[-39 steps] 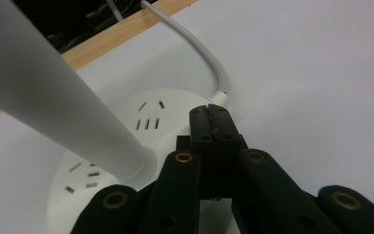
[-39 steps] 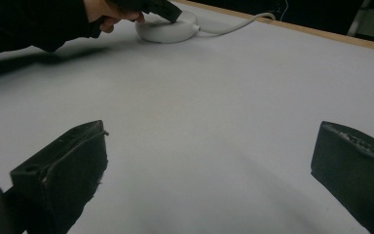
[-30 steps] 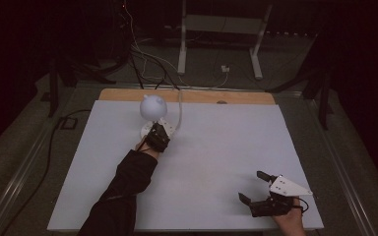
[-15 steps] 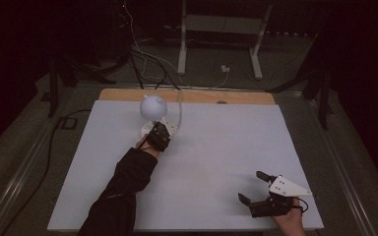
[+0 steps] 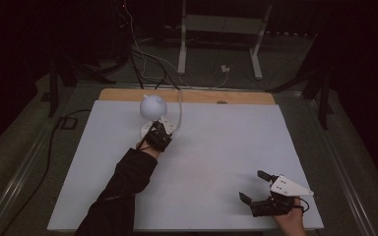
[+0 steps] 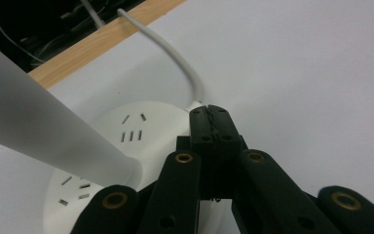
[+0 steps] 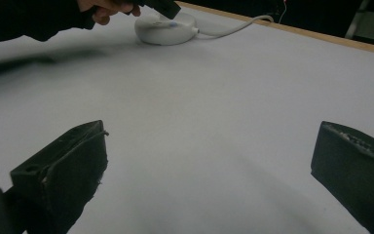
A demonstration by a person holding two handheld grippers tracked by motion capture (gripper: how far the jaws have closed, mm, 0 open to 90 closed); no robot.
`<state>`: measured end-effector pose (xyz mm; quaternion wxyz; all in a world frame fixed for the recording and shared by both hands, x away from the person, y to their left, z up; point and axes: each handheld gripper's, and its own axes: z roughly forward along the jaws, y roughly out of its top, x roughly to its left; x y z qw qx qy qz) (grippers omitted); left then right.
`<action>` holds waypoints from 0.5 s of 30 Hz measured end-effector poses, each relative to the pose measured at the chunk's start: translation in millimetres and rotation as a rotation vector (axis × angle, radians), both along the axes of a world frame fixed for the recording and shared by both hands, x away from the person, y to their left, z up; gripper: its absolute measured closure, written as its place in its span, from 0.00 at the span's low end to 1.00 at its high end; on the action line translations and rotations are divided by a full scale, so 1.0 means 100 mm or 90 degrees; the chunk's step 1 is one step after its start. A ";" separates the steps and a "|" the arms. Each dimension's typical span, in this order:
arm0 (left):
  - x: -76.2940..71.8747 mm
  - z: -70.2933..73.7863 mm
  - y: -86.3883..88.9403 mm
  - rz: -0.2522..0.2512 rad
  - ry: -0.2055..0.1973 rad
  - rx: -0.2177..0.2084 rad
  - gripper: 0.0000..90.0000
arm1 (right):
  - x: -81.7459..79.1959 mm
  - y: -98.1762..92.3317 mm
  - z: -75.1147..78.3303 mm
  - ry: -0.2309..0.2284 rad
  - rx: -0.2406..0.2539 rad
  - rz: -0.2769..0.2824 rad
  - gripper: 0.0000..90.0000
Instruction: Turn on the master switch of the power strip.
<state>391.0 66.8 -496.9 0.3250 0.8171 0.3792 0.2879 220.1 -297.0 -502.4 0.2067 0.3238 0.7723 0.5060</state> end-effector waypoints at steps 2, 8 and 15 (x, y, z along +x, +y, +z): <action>-0.03 0.03 0.00 -0.005 0.006 -0.008 1.00 | 0.00 0.00 0.00 0.000 0.000 0.000 0.00; -0.07 0.12 -0.01 -0.002 0.023 -0.040 0.98 | 0.00 0.00 0.01 -0.001 0.002 -0.001 0.00; -0.10 0.15 -0.03 -0.017 0.062 -0.058 0.68 | 0.00 0.00 0.01 -0.002 0.003 0.000 0.00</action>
